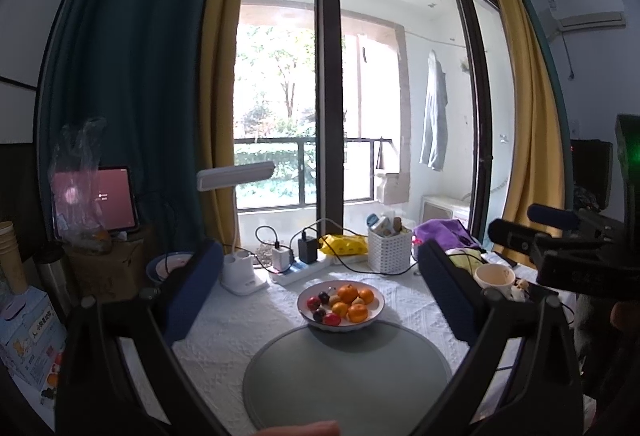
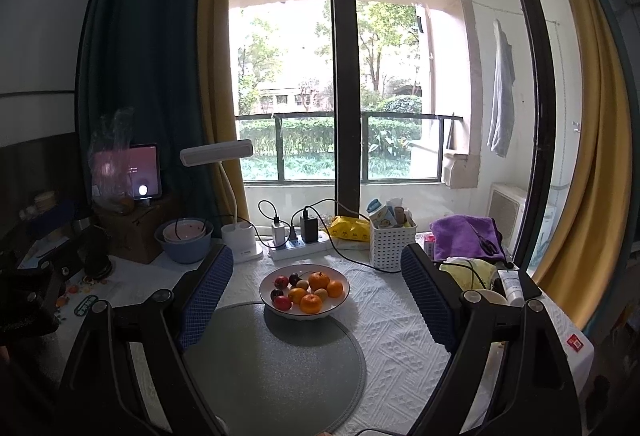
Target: Organize fruits
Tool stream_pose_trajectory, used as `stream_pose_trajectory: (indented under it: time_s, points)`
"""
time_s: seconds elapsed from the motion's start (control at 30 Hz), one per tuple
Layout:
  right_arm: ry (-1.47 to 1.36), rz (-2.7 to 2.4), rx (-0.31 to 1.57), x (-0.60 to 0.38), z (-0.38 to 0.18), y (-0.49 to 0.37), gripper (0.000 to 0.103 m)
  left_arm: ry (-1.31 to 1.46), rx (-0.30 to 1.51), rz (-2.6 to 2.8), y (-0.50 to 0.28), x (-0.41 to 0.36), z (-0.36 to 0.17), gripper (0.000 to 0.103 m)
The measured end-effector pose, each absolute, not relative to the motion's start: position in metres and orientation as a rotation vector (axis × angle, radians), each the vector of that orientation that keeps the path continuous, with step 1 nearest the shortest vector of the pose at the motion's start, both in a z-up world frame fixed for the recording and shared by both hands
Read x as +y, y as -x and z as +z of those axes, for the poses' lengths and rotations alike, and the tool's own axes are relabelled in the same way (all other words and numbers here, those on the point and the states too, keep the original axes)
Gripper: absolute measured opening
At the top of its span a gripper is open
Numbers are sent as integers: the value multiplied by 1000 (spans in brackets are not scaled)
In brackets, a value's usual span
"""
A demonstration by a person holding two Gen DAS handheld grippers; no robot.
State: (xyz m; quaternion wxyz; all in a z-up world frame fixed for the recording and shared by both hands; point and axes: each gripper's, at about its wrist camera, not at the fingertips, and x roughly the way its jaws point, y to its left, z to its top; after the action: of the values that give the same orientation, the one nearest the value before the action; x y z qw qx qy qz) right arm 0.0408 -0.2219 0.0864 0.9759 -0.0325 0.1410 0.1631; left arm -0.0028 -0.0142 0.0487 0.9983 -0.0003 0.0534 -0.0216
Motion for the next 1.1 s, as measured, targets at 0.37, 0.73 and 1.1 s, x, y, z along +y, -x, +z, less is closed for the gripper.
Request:
stream_pose_trajectory:
  time_s: [0.37, 0.73, 1.1]
  points:
    - [67, 335, 292, -223, 85, -41, 88, -3, 106, -49, 2, -16, 48, 99]
    - [72, 336, 300, -222, 84, -44, 88, -9, 109, -61, 2, -20, 46, 99]
    - [70, 335, 300, -223, 82, -45, 88, -6, 107, -58, 4, -20, 47, 99]
